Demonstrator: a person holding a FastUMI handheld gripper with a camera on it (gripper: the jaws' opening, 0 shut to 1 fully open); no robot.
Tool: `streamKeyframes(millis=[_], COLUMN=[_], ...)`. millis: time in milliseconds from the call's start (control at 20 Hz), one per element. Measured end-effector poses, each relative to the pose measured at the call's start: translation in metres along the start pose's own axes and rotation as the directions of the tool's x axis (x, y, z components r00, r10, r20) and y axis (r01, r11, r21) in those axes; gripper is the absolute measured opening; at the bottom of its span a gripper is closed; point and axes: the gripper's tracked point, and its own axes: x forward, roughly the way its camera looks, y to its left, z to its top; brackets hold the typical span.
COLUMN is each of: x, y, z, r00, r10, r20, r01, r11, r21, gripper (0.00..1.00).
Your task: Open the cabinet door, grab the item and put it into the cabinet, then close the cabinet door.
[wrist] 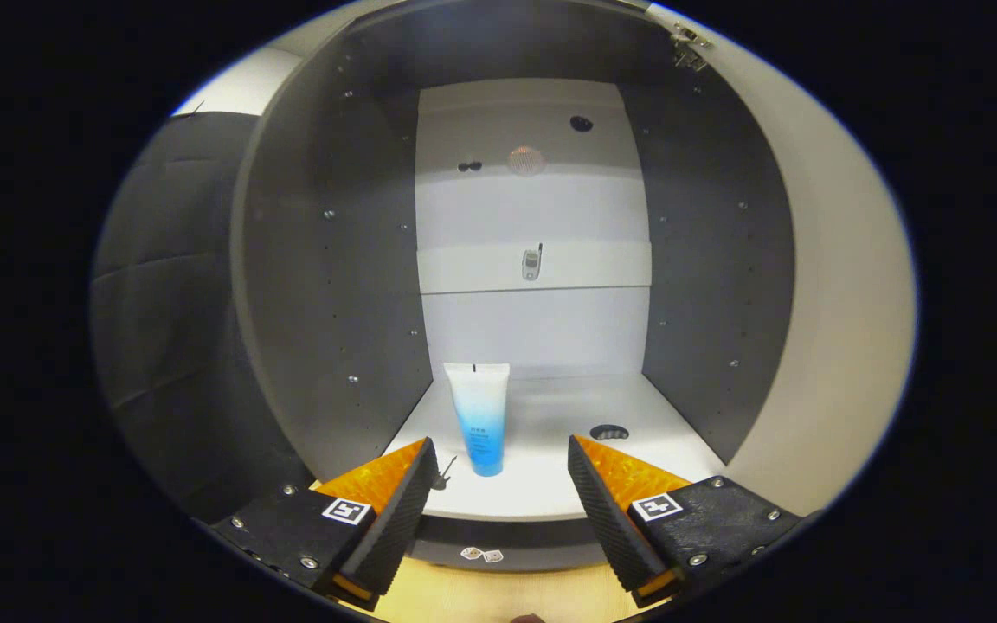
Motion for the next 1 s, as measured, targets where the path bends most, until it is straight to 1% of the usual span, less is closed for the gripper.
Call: streamKeyframes(millis=[150, 250, 550, 800, 1000], x=[-0.043, -0.072, -0.150, -0.203, -0.239], y=[0.001, -0.001, 0.001, -0.010, -0.027], z=[0.002, 0.000, -0.016, -0.035, -0.045], r00=[0.999, 0.997, 0.993, 0.992, 0.991], r10=[0.004, -0.006, 0.008, 0.009, -0.010], r20=[0.043, 0.070, 0.117, 0.128, 0.135], r01=[-0.003, 0.008, -0.006, -0.007, 0.013], r11=[1.000, 1.000, 1.000, 1.000, 1.000], r21=[-0.019, -0.028, -0.023, -0.021, -0.022], gripper=[0.94, 0.94, 0.94, 0.94, 0.94])
